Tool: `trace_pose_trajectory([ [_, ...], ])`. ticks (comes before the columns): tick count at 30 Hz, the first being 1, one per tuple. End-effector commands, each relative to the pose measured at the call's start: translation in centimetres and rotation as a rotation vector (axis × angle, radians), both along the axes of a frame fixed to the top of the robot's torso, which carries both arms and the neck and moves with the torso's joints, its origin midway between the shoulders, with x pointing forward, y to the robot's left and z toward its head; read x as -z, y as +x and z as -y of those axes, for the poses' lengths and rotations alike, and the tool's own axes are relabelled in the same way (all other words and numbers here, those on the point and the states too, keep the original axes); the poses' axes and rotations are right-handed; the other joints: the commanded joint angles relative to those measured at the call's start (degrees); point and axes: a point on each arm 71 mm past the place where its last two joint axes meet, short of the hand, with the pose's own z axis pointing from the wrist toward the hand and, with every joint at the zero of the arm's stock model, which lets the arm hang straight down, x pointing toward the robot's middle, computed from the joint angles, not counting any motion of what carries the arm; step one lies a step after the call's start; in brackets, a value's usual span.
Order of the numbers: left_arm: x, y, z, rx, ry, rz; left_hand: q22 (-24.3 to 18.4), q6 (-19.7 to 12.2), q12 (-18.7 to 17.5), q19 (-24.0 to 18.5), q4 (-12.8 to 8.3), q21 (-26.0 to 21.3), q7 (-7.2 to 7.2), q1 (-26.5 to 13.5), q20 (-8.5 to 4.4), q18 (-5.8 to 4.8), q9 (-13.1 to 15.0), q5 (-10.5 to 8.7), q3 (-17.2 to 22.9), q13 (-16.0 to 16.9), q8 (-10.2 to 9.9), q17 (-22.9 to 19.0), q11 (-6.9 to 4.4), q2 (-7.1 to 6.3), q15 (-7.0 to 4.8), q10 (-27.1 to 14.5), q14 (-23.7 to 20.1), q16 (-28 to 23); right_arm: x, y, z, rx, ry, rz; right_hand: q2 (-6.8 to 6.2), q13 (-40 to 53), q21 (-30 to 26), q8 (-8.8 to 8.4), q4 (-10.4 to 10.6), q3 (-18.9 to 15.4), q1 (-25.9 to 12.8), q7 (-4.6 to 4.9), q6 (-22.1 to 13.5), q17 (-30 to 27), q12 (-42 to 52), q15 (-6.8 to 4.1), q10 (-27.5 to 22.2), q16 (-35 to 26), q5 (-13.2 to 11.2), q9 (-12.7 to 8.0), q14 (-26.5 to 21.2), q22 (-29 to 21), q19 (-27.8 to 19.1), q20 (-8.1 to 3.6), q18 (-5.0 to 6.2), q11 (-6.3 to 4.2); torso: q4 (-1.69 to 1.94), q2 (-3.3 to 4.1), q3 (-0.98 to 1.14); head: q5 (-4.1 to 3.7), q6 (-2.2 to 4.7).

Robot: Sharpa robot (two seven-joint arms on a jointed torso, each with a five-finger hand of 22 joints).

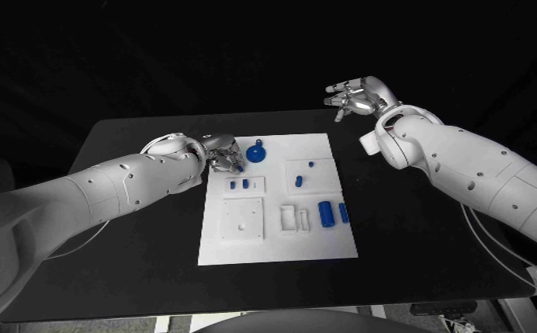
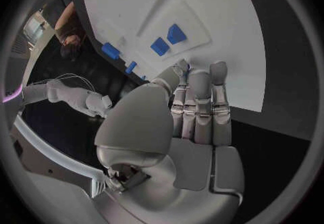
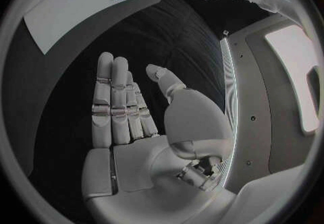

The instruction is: Assemble the parts on the task board

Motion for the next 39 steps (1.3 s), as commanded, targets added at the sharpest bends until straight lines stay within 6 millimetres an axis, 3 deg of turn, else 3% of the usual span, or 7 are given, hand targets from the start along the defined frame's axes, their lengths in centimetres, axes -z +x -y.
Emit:
trace_pose_trajectory([
  [1, 0.35, -0.23, 0.36, 0.019, 0.001, -0.013, 1.08, -0.03, -0.18, -0.06, -0.33, 0.14, 0.42, 0.13, -0.30, 1.07, 0.04, -0.19, -0.10, 0.00, 0.35, 0.07, 0.32, 0.41, 0.21, -0.22, 0.31, -0.28, -0.04, -0.02, -0.17, -0.012, -0.003, 0.002, -0.23, -0.10, 0.10, -0.07, -0.04, 0.13, 0.00, 0.04, 0.33, -0.07, -0.34, 0.19, -0.29, 0.28, 0.33, 0.09, 0.12, 0.08, 0.17, 0.07, 1.14, 0.02, 0.01, -0.02, 0.02, 0.03, 0.10],
  [9, 0.37, -0.21, 0.61, 0.020, 0.001, -0.011, 1.09, -0.13, -0.18, -0.11, -0.37, 0.20, 0.45, 0.13, -0.26, 1.09, 0.04, -0.22, -0.05, 0.00, 0.36, 0.08, 0.37, 0.43, 0.25, -0.36, 0.28, -0.30, -0.04, -0.02, -0.17, -0.013, -0.003, 0.002, -0.23, -0.10, 0.10, -0.07, -0.04, 0.13, 0.00, 0.04, 0.33, -0.07, -0.34, 0.19, -0.29, 0.28, 0.33, 0.09, 0.12, 0.08, 0.17, 0.07, 1.14, 0.02, 0.02, -0.02, 0.03, 0.05, 0.12],
  [14, 0.39, -0.23, 0.81, 0.023, 0.002, -0.012, 1.09, -0.13, -0.18, -0.11, -0.37, 0.20, 0.45, 0.13, -0.26, 1.09, 0.04, -0.22, -0.05, 0.00, 0.36, 0.08, 0.37, 0.43, 0.25, -0.36, 0.28, -0.30, -0.04, -0.03, -0.19, -0.014, -0.003, 0.002, -0.23, -0.10, 0.10, -0.07, -0.04, 0.13, 0.00, 0.04, 0.33, -0.07, -0.34, 0.19, -0.29, 0.28, 0.33, 0.09, 0.12, 0.08, 0.17, 0.07, 1.14, 0.02, 0.02, 0.01, 0.01, 0.18, -0.27],
  [16, 0.40, -0.23, 0.88, 0.024, 0.002, -0.012, 1.09, -0.13, -0.18, -0.11, -0.37, 0.20, 0.45, 0.13, -0.26, 1.09, 0.04, -0.22, -0.05, 0.00, 0.36, 0.08, 0.37, 0.43, 0.25, -0.36, 0.28, -0.30, -0.04, -0.03, -0.19, -0.014, -0.003, 0.002, -0.23, -0.10, 0.10, -0.07, -0.04, 0.13, 0.00, 0.04, 0.33, -0.07, -0.34, 0.19, -0.29, 0.28, 0.33, 0.09, 0.12, 0.08, 0.17, 0.07, 1.14, 0.02, 0.00, -0.02, 0.04, 0.30, 0.02],
  [31, 0.49, -0.18, 1.23, 0.025, 0.019, -0.012, 1.06, -0.39, -0.17, -0.19, -0.29, 0.26, 0.50, 0.07, -0.17, 1.14, 0.03, -0.52, -0.11, 0.00, 0.35, 0.12, 0.54, 0.36, 0.36, -0.94, 0.19, -0.32, -0.04, -0.03, -0.15, -0.014, -0.004, 0.001, -0.23, -0.10, 0.10, -0.07, -0.04, 0.13, 0.00, 0.04, 0.33, -0.07, -0.34, 0.19, -0.29, 0.28, 0.33, 0.09, 0.12, 0.08, 0.17, 0.07, 1.14, 0.02, -0.01, -0.01, 0.01, 0.05, -0.14],
  [39, 0.71, -0.22, 1.30, 0.023, 0.041, -0.035, 1.03, -1.53, -0.16, -0.57, 0.10, -0.02, 0.68, -0.57, 0.25, 1.23, -0.03, -0.99, -0.28, -0.01, 0.33, 0.11, 1.20, -0.45, 0.84, -3.09, -0.43, -0.40, -0.04, -0.03, -0.11, -0.014, -0.004, 0.001, -0.23, -0.10, 0.10, -0.07, -0.04, 0.13, 0.00, 0.04, 0.33, -0.07, -0.34, 0.19, -0.29, 0.28, 0.33, 0.09, 0.12, 0.08, 0.17, 0.07, 1.14, 0.02, 0.00, -0.04, 0.04, -0.07, -0.20],
])
